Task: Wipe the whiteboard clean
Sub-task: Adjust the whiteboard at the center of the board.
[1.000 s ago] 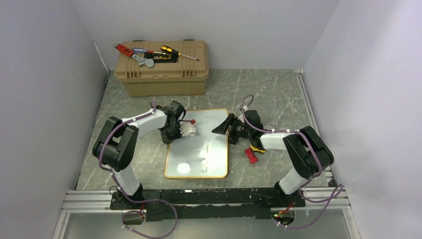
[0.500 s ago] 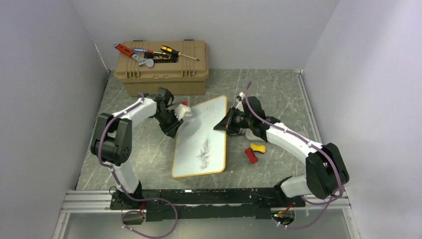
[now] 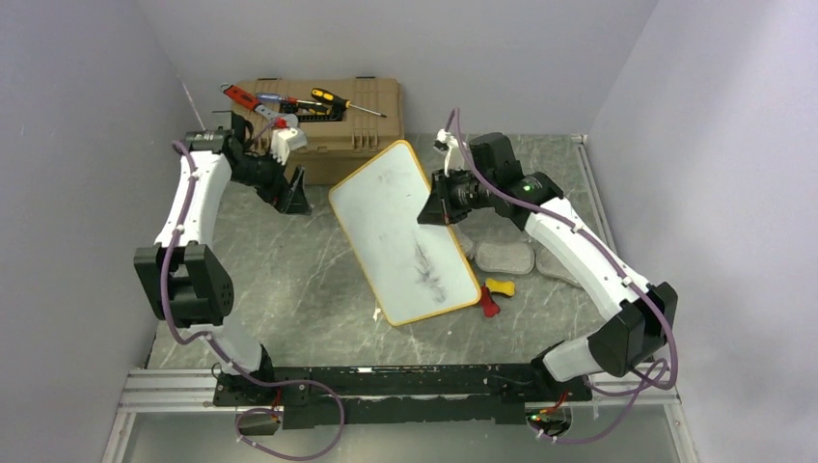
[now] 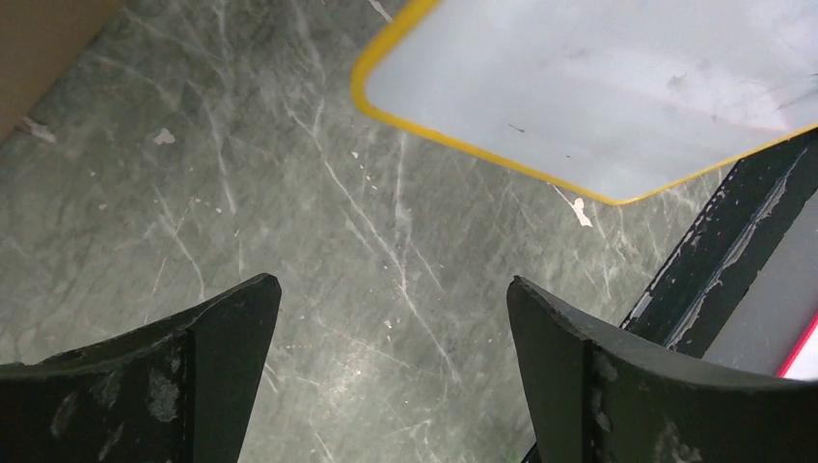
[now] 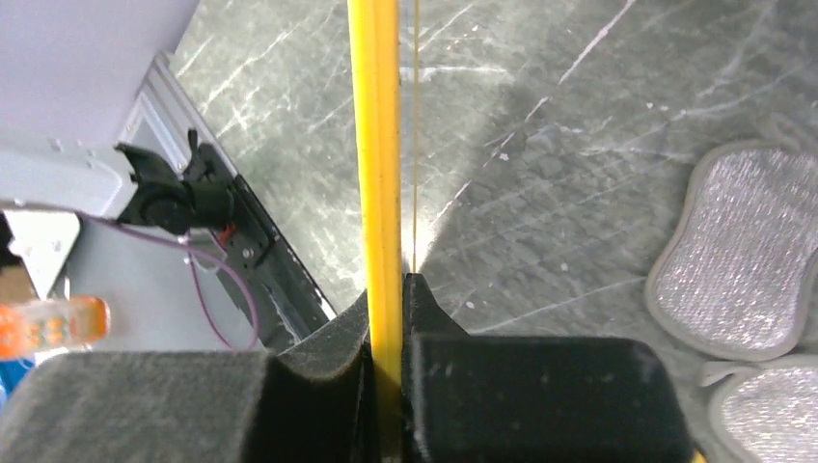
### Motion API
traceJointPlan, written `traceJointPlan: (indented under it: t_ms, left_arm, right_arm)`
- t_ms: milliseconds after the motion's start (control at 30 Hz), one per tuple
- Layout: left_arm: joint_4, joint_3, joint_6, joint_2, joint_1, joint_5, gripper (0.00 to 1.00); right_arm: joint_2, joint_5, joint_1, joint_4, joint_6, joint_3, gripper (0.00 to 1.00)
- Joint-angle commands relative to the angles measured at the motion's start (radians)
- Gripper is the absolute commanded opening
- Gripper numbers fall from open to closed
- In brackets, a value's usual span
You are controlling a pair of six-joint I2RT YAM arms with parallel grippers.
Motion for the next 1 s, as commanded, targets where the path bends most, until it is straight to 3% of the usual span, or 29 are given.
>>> traceJointPlan:
  t_ms: [0, 233, 367, 533, 733, 967]
  left_arm:
    - [-0.054, 0.043, -0.014, -0.049, 0.022, 0.066, 0.94]
    - [0.061, 0.054, -0.174, -0.02, 0.084, 0.002, 0.94]
    - [0.171, 0.029, -0.266, -0.033, 0.119, -0.092, 0.95]
    - [0.185, 0.041, -0.31, -0.023, 0.131, -0.142, 0.95]
    - [0.183, 0.053, -0.345, -0.018, 0.134, -0.154, 0.99]
    - [0.213, 0.063, -0.388, -0.023, 0.146, -0.231, 0.99]
  right_arm:
    - [0.018, -0.103, 0.03, -0.102, -0.202, 0.179, 0.0]
    - [0.099, 0.021, 0.103, -0.255, -0.358, 0.391, 0.0]
    - [0.08, 0.106, 0.152, -0.203, -0.423, 0.405, 0.0]
    - [0.069, 0.197, 0.257, -0.139, -0.513, 0.398, 0.0]
    - [0.185, 0.29, 0.37, -0.201, -0.595, 0.501, 0.0]
    - [0.402, 0.569, 0.539, -0.338, -0.711, 0.7, 0.0]
